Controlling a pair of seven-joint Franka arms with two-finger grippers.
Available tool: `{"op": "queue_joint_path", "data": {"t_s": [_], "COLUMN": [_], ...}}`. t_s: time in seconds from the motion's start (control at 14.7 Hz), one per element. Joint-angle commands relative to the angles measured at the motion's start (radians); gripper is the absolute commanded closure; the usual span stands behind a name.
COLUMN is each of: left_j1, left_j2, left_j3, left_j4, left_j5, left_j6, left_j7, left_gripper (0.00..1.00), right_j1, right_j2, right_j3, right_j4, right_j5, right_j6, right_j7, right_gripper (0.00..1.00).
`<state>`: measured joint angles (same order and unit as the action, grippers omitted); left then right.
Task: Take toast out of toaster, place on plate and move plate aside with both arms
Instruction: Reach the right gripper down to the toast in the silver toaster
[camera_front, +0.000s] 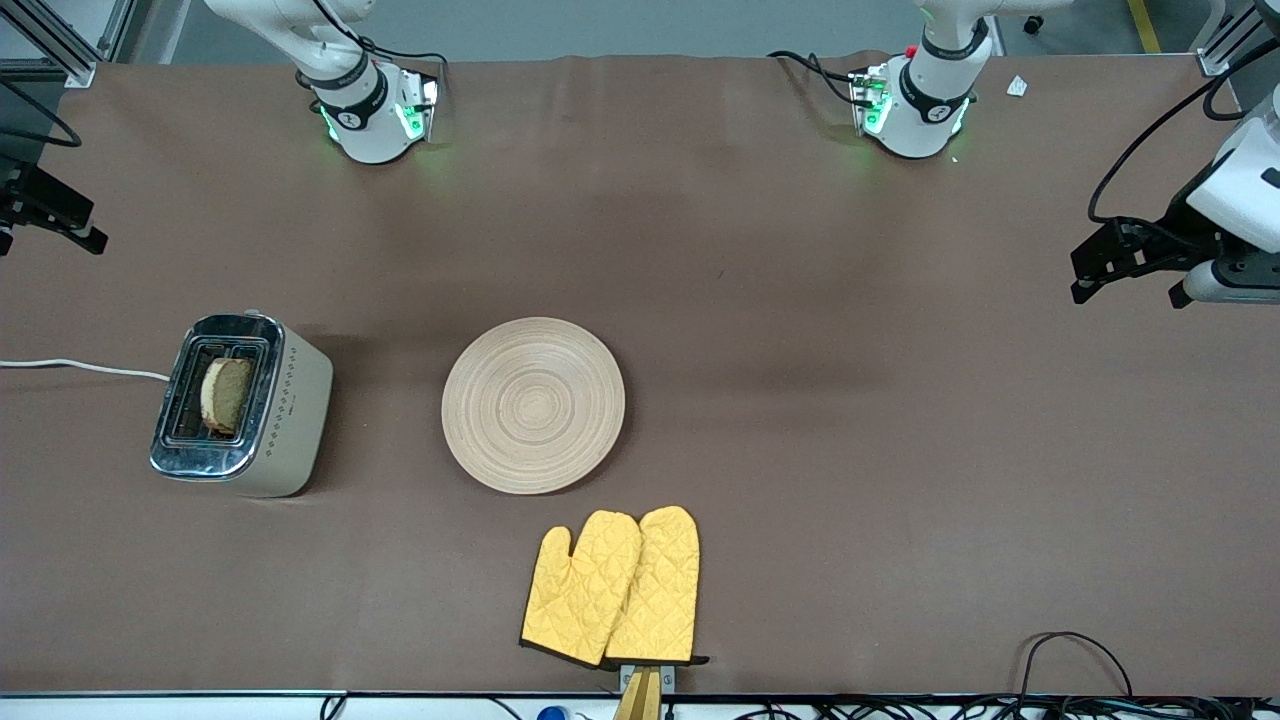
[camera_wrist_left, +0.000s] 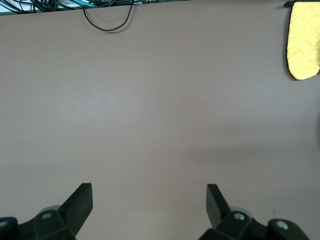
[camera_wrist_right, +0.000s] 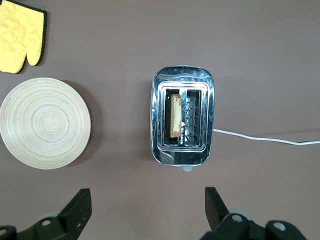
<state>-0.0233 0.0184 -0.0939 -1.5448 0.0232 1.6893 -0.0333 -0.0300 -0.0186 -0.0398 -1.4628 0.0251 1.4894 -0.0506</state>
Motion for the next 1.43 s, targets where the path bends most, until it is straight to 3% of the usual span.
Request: {"op": "queue_joint_path", "data": {"t_s": [0.0, 0.75, 0.95, 1.36], "left_j1": [0.003, 0.002, 0.002, 0.000], "left_j2": [0.011, 0.011, 0.011, 0.018], "left_j3": [-0.001, -0.001, 0.000, 0.000], "left_j4": [0.028, 0.025, 0.022, 0.026], "left_j5": [0.020, 0.021, 0.023, 0.023], "left_j6": [-0.014, -0.014, -0.014, -0.014], "left_j7": [-0.002, -0.016, -0.014, -0.014], "left_gripper": [0.00, 0.00, 0.00, 0.00], "right_j1": [-0.013, -0.030, -0.034, -0.041], "right_j2": [0.009, 0.083, 0.089, 0.160], "right_j3": [0.005, 0.005, 0.005, 0.003], "right_j4": [0.004, -0.004, -0.160, -0.335], "right_j5": [0.024, 0.015, 0.013, -0.008], "right_j6": [-0.011, 0.015, 0.170, 0.409], "right_j7": [0.008, -0.017, -0.017, -0.021], "right_gripper": [0.00, 0.00, 0.00, 0.00]}}
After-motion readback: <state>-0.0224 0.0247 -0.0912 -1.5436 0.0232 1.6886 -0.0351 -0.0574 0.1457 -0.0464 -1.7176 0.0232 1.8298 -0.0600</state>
